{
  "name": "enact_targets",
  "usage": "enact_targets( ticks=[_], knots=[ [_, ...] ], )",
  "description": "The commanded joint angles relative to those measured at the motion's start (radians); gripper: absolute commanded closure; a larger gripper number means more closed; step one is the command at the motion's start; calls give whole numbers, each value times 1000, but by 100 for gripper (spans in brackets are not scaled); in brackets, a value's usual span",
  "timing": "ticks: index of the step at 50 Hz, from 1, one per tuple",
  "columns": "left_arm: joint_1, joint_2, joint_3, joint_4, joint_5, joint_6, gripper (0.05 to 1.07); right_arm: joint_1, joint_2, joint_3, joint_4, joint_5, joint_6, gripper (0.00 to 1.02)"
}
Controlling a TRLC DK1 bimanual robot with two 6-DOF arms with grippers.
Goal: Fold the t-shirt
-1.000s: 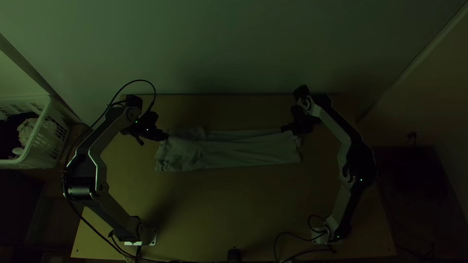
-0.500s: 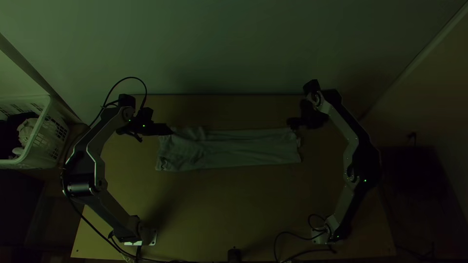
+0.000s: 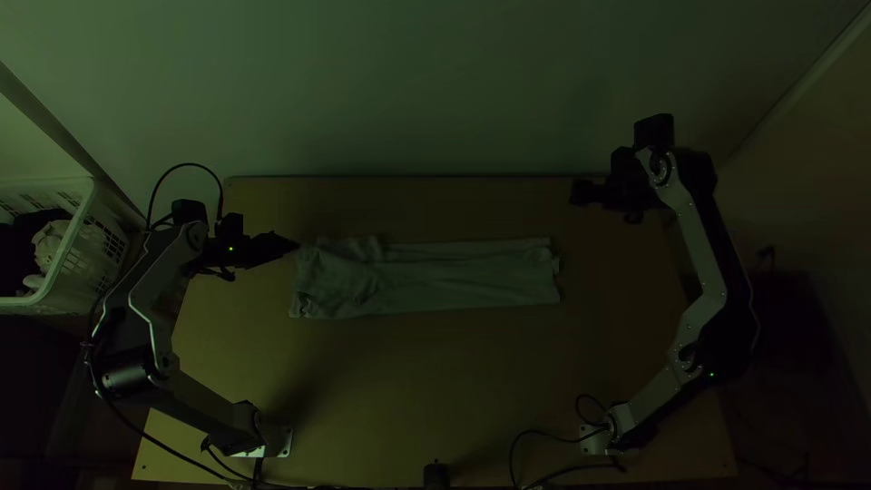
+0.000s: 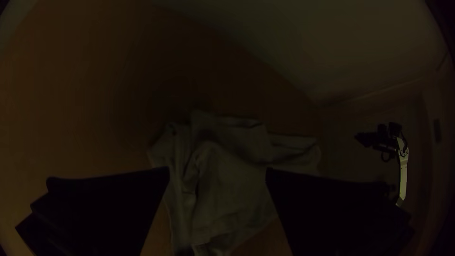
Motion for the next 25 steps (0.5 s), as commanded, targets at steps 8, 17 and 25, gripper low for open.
enact_targets(
  ticks=[8,17,25],
  knots=[
    [51,-52,-143,-6,90,52,9,-12,-102,-27,-3,-10,25,3],
    [67,-36,-207,7,90,116,9,-7,-162,-81,-3,-10,25,3],
    [79,-1,-232,11,92,151,9,-4,-211,-133,-1,-10,28,3]
  ],
)
